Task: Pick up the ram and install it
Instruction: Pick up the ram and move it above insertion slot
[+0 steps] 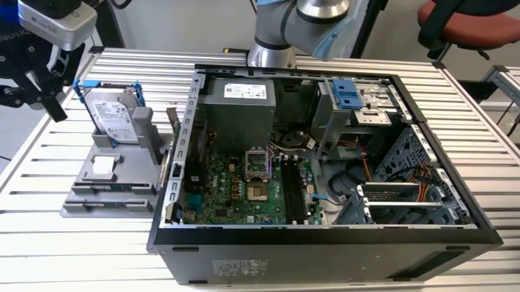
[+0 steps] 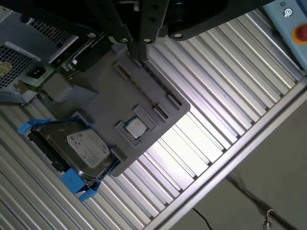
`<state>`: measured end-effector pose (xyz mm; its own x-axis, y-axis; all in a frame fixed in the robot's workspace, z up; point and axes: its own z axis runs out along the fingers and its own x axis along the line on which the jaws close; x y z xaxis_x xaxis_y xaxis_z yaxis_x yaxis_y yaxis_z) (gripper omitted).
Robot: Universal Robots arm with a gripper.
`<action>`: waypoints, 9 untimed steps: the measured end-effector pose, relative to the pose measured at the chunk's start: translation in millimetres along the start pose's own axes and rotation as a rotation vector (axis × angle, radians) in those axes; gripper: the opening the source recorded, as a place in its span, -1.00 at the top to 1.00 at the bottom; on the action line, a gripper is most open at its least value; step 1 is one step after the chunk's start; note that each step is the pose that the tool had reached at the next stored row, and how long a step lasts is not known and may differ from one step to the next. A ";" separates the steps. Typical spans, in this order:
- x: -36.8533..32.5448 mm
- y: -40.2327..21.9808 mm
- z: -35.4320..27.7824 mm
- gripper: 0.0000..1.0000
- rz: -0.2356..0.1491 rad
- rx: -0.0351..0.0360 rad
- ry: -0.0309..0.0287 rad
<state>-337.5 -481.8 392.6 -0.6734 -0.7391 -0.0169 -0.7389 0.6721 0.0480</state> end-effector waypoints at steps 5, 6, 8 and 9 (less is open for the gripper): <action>0.0 0.0 0.0 1.00 -0.090 -0.0015 0.0043; 0.0 0.0 0.0 1.00 -0.108 -0.0018 0.0052; 0.0 0.0 0.0 1.00 -0.145 -0.0024 0.0069; 0.0 0.0 0.0 1.00 -0.163 -0.0027 0.0078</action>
<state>-337.5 -481.8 392.6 -0.5447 -0.8385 -0.0170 -0.8381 0.5434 0.0479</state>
